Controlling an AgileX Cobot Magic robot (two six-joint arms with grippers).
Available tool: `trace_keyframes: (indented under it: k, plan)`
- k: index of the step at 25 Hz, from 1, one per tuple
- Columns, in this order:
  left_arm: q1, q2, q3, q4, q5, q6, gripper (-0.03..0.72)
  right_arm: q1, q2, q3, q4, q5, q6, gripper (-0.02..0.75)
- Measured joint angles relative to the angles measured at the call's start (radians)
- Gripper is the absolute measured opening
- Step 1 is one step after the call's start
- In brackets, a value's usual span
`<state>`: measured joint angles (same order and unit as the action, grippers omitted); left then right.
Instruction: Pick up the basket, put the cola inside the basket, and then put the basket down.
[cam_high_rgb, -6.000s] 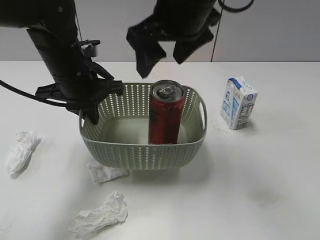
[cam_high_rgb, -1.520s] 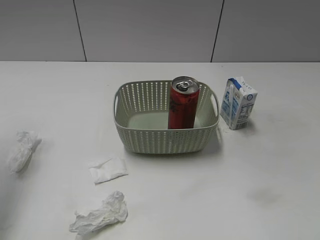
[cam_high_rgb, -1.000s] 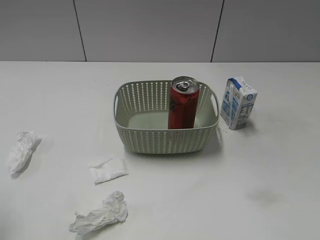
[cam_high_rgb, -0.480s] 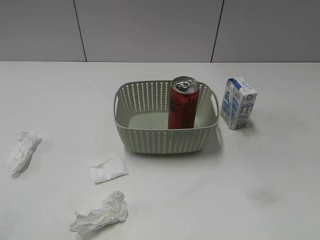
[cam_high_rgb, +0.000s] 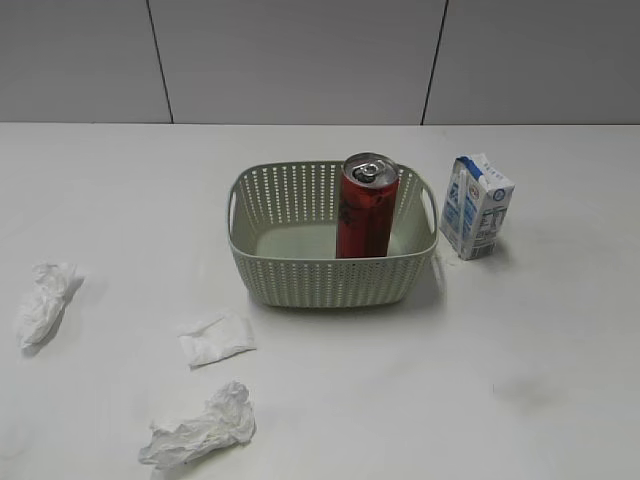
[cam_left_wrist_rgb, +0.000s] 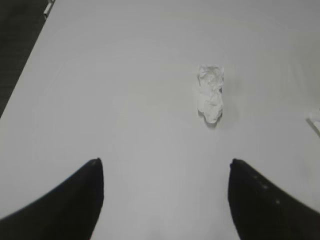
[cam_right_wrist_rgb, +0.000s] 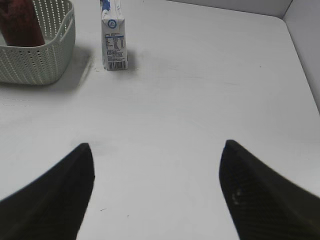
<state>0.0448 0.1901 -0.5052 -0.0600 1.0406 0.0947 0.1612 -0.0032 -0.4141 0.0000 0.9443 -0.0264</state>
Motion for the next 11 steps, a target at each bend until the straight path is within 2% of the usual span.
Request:
trace_keyframes:
  k: [11]
  plan:
    - [0.000, -0.194, 0.001, 0.004, 0.004, 0.000, 0.585, 0.000, 0.000, 0.000, 0.000, 0.000, 0.000, 0.590]
